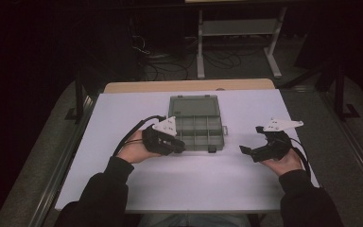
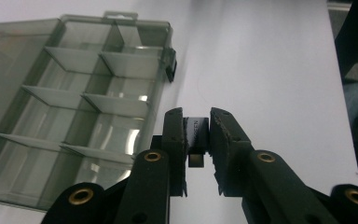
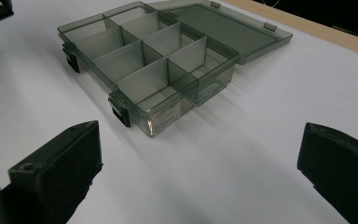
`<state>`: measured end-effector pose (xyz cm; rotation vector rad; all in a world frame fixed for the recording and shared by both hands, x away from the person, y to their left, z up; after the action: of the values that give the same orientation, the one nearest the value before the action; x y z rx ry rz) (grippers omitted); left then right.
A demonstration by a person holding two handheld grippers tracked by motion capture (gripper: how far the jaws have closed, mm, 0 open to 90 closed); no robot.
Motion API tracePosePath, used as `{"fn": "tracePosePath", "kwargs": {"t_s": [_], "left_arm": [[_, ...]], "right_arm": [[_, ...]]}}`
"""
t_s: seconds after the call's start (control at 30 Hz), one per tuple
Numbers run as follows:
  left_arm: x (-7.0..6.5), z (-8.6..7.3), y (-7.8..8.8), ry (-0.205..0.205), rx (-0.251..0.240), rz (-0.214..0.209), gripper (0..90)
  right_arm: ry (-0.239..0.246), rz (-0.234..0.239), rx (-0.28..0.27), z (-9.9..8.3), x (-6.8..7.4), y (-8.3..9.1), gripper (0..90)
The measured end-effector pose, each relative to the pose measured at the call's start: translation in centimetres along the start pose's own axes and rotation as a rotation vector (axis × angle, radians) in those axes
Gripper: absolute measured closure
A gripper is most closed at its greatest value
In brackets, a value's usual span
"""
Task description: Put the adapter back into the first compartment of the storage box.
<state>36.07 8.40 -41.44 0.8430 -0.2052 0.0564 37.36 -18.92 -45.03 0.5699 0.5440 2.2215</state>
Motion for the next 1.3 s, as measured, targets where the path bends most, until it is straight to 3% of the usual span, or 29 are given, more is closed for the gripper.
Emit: {"fn": "tracePosePath", "kwargs": {"t_s": [0.47, 0.7, 1.03, 1.3], "left_arm": [[3.0, 0.3, 2.1, 0.045, -0.018, 0.056, 76.3], [4.2, -0.3, 2.1, 0.072, 0.013, 0.072, 76.3], [5.6, -0.1, 2.0, 0.083, 0.015, 0.084, 76.3], [7.1, -0.9, 1.7, 0.132, 0.02, 0.106, 76.3]], "right_arm": [[-0.004, 0.008, -0.002, 0.0, 0.1, 0.0, 0.0], [-0.009, 0.007, 0.0, 0.0, 0.1, 0.0, 0.0], [-0.008, 0.008, 0.001, 0.0, 0.1, 0.0, 0.0], [-0.002, 0.009, 0.002, 0.0, 0.0, -0.1, 0.0]]}}
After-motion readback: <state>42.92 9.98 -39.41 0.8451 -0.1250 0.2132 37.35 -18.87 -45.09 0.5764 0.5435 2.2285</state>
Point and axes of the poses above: each handheld gripper's, and its own axes: y roughly backward along the jaws, z roughly out of its top, x roughly to its left, the point moved 8 cm from there along -y, roughly forward along the jaws, and after that the axes turned 13 degrees about -y, right-handed, at the moved point
